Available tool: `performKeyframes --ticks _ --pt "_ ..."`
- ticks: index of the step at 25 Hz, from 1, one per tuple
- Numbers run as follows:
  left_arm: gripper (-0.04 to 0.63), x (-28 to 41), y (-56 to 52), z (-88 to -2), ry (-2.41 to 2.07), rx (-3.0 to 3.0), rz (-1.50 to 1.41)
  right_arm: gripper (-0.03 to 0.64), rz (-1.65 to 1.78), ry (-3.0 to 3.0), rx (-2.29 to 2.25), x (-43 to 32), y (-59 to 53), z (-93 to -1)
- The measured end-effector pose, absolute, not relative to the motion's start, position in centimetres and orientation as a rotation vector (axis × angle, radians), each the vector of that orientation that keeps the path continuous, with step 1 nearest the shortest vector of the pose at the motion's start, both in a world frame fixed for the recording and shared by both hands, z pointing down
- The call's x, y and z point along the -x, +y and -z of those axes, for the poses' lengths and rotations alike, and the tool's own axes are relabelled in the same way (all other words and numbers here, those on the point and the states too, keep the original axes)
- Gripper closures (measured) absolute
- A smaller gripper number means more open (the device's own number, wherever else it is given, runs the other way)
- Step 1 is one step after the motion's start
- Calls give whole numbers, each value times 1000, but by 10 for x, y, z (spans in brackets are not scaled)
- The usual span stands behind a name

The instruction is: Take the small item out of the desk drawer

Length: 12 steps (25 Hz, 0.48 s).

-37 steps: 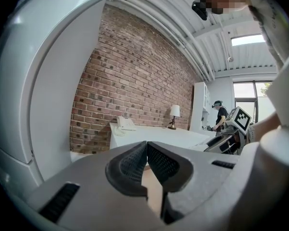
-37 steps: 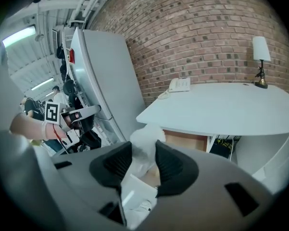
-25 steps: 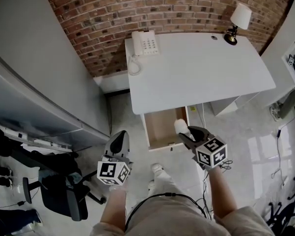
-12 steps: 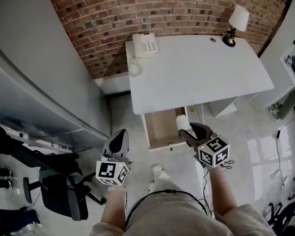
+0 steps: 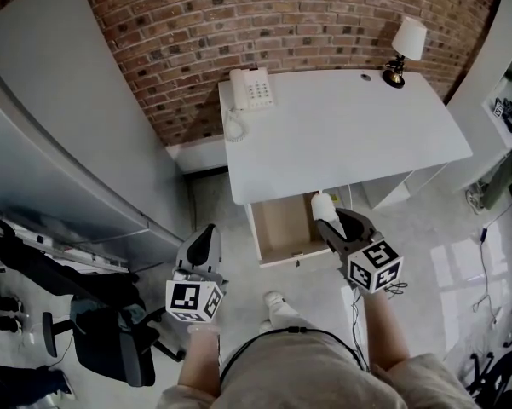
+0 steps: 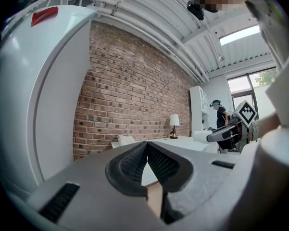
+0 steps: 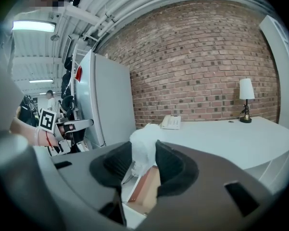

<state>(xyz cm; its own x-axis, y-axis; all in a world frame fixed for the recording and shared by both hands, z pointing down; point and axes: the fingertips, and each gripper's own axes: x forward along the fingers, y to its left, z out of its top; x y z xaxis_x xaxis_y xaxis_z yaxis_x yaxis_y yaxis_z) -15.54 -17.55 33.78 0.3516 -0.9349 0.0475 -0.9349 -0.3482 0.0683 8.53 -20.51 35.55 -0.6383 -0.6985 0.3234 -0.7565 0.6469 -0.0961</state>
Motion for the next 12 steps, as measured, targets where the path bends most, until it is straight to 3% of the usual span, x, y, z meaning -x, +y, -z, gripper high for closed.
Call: performKeyframes --ticks 12 --pt "589 166 -169 -321 -1802 -2500 30 459 -204 -2671 -1317 -100 -211 -316"
